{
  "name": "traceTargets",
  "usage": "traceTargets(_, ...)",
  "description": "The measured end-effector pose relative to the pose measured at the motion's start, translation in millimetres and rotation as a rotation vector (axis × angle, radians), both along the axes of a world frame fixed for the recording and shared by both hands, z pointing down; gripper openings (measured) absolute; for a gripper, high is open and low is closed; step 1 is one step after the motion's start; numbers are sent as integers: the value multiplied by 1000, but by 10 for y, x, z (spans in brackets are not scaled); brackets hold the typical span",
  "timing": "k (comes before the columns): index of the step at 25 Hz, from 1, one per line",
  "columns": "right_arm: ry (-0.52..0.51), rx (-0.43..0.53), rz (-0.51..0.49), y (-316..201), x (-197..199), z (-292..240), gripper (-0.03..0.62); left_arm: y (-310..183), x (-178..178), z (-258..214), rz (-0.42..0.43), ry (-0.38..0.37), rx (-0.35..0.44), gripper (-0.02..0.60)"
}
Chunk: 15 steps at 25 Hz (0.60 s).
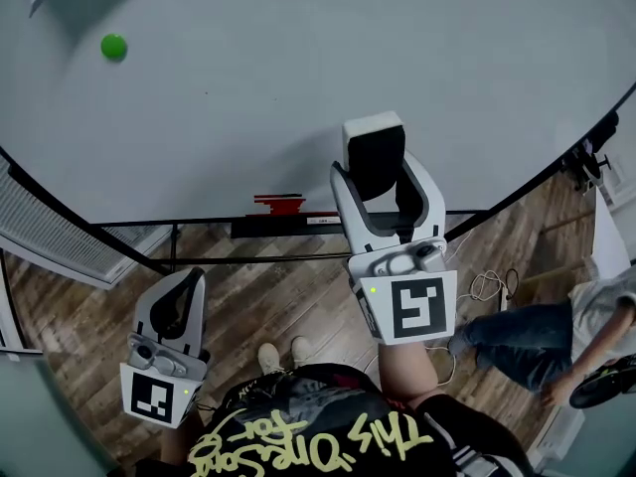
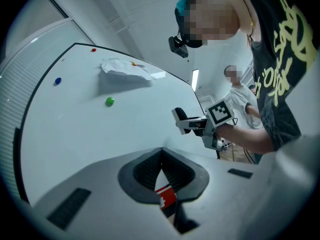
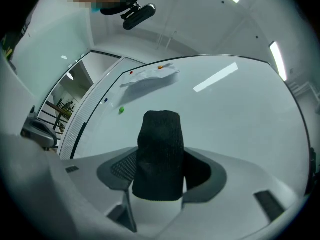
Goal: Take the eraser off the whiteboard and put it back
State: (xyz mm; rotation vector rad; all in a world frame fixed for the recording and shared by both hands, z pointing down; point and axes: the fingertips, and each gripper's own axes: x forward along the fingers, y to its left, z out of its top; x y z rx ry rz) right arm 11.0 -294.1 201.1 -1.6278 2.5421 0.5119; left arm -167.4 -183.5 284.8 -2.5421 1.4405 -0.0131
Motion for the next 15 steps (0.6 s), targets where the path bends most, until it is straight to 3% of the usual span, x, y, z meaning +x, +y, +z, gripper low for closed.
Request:
traceTargets(3,30,-31,7,-112,-58,84,261,-33,-63,11,-13,0,-7,6)
traceTargets(15,30,-1,3,-350,-139,139,261,19,-91,-15,-48,-8,-9,7)
